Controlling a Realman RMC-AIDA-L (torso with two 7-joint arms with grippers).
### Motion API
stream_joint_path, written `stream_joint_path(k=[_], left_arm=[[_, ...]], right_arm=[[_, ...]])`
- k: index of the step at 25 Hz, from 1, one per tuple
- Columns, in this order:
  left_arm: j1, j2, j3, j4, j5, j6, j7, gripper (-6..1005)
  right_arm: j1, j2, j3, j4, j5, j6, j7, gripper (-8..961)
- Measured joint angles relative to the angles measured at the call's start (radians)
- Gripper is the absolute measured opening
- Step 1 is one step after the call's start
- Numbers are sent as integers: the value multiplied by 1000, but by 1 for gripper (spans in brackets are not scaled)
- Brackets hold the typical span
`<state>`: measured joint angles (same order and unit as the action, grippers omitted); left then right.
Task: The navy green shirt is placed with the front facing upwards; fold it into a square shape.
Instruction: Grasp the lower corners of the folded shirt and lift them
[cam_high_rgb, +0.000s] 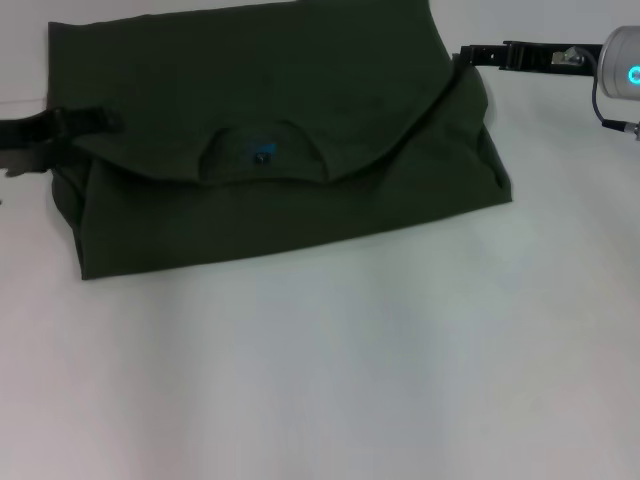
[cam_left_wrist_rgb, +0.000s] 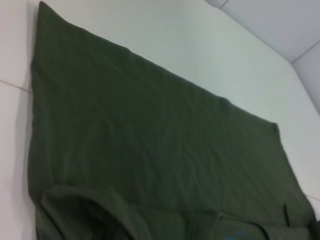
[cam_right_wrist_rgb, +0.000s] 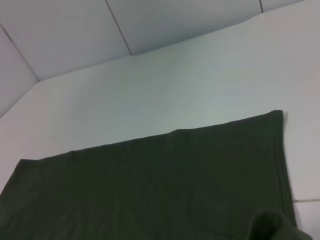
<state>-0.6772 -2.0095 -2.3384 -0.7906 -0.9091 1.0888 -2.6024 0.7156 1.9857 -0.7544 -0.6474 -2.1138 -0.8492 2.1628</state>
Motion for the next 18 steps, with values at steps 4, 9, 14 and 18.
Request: stream_joint_path(k=[4, 9, 14, 18], left_arm=[[38, -5, -21, -69, -2, 76, -10, 947], [39, 27, -30, -91, 6, 227, 4, 947], [35, 62, -31, -91, 15, 314, 10, 947], [38, 71, -34, -94, 34, 349, 3, 947]], right_arm=[[-4, -7, -4, 0, -3, -33, -4, 756], [-13, -48, -4, -16, -41, -193, -7, 755], [-60, -76, -1, -103, -54, -365, 17, 751], [-74, -103, -5, -128, -102, -466, 124, 748]])
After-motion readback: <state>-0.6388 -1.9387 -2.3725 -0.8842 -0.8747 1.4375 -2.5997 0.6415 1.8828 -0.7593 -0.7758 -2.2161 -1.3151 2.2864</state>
